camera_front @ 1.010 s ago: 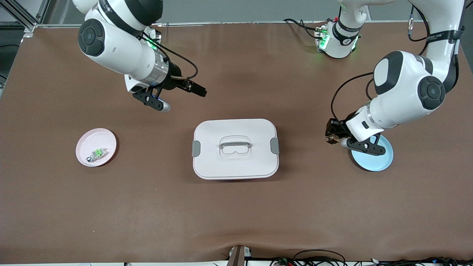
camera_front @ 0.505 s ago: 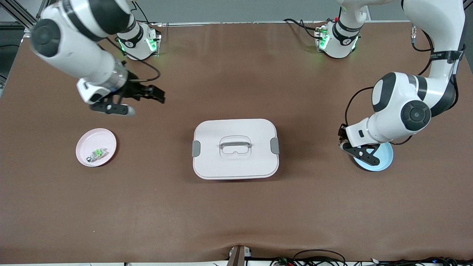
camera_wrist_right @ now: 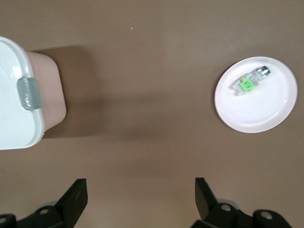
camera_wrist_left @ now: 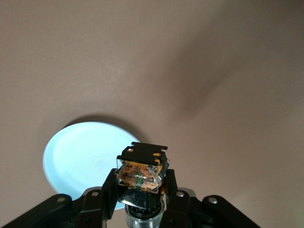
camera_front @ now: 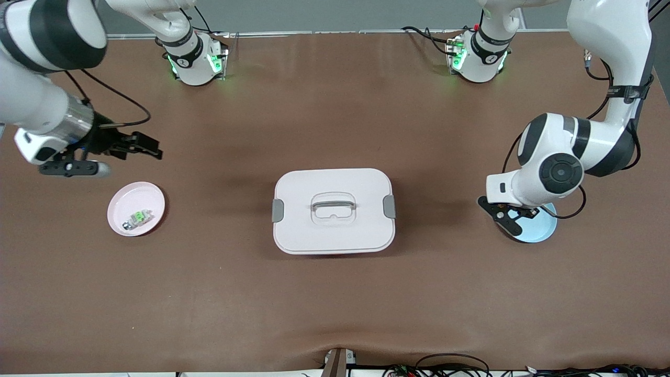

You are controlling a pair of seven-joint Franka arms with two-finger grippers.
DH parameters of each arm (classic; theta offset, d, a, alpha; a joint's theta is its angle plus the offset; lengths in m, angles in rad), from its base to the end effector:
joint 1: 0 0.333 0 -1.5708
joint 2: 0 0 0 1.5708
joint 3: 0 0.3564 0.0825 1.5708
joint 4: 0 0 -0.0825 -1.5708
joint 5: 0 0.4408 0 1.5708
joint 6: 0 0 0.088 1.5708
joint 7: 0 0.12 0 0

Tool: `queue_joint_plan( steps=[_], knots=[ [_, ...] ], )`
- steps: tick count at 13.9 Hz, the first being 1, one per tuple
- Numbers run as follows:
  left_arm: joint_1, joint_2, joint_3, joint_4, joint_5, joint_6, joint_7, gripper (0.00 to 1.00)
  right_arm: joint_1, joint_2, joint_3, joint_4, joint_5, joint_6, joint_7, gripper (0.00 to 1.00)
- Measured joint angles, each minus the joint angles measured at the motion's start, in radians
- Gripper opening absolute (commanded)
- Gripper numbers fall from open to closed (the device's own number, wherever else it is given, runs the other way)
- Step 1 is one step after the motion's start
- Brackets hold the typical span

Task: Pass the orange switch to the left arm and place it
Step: 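Lower the switch onto the light-blue plate with the left gripper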

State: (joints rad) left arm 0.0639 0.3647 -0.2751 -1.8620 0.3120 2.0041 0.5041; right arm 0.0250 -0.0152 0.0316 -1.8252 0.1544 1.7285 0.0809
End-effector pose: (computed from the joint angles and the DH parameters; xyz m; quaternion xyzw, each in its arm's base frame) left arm 0.6570 -0.1091 0.3057 -0.8993 0.4173 0.1116 0.0692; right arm 0.6012 0.0503 0.5408 -0.9960 0.0273 0.0457 0.0724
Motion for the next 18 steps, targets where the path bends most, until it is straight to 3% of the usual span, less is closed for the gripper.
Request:
queue_joint_plan(
  steps=[4, 8, 14, 18],
  knots=[
    [-0.001, 0.001, -0.006, -0.041, 0.034, 0.027, 0.074, 0.22, -0.046, -0.003, 0.000, 0.057, -0.061, -0.067, -0.034, 1.00],
    [0.030, 0.003, -0.005, -0.146, 0.110, 0.178, 0.146, 0.21, -0.064, -0.007, 0.000, 0.120, -0.092, -0.116, -0.034, 1.00],
    [0.179, 0.003, -0.002, -0.207, 0.131, 0.289, 0.484, 0.17, -0.093, -0.008, 0.001, 0.240, -0.123, -0.211, -0.034, 1.00],
    [0.230, 0.006, -0.002, -0.225, 0.131, 0.357, 0.666, 0.16, -0.101, -0.008, 0.001, 0.263, -0.123, -0.217, -0.034, 1.00]
  ],
)
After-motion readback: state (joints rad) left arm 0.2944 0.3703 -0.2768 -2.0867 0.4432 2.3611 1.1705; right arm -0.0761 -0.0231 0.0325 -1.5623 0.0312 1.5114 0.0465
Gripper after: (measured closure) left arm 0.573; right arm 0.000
